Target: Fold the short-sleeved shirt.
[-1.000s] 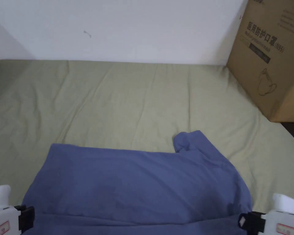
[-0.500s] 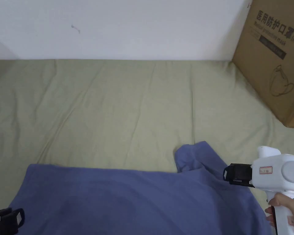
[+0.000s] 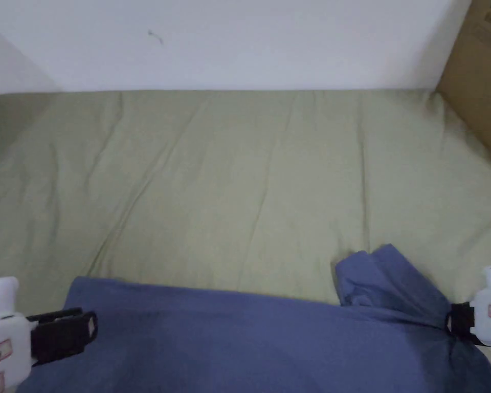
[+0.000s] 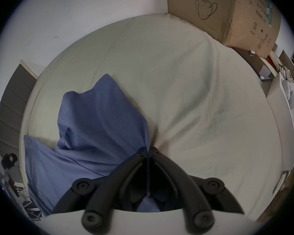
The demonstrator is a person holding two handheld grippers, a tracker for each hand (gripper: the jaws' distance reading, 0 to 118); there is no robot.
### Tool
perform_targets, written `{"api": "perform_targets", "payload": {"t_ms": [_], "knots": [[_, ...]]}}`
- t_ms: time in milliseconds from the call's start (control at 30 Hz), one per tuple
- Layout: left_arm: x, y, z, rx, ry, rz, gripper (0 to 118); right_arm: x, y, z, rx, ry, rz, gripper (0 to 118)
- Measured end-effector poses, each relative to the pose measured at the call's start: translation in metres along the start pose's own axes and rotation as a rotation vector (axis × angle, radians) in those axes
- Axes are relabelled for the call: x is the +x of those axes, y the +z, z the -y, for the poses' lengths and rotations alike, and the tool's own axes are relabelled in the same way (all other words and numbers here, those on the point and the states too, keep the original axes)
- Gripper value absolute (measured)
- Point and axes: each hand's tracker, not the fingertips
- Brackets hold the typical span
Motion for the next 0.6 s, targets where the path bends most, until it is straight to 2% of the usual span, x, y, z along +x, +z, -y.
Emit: {"api": "perform_targets", "payload": {"t_ms": [233, 300, 367, 400, 433, 467, 500, 600], "knots": [[0.005, -0.081, -0.059, -0.025, 0.015, -0.119, 110, -0.006, 0.003, 0.001, -0.009, 0.015, 0.010, 0], [0.009, -0.110, -0.062, -0.099, 0.006, -0.083, 103, -0.006, 0.002, 0.000, -0.010, 0.009, 0.015, 0], [0.015, -0.139, -0.056, -0.203, -0.029, -0.111, 89, -0.007, 0.002, 0.002, -0.009, 0.000, 0.018, 0], [0.019, -0.149, -0.049, -0.239, -0.080, -0.181, 92, -0.005, 0.001, 0.000, -0.009, -0.002, 0.018, 0], [0.021, -0.144, -0.046, -0.137, -0.091, -0.156, 92, -0.005, 0.002, 0.000, -0.009, -0.003, 0.017, 0], [0.022, -0.138, -0.047, -0.145, -0.084, -0.169, 90, -0.006, 0.003, 0.000, -0.010, -0.003, 0.016, 0], [0.020, -0.133, -0.049, -0.153, -0.060, -0.158, 85, -0.006, 0.004, 0.000, -0.011, -0.002, 0.016, 0], [0.017, -0.122, -0.051, -0.145, -0.054, -0.150, 53, -0.007, 0.009, -0.001, -0.009, -0.002, 0.016, 0]]}}
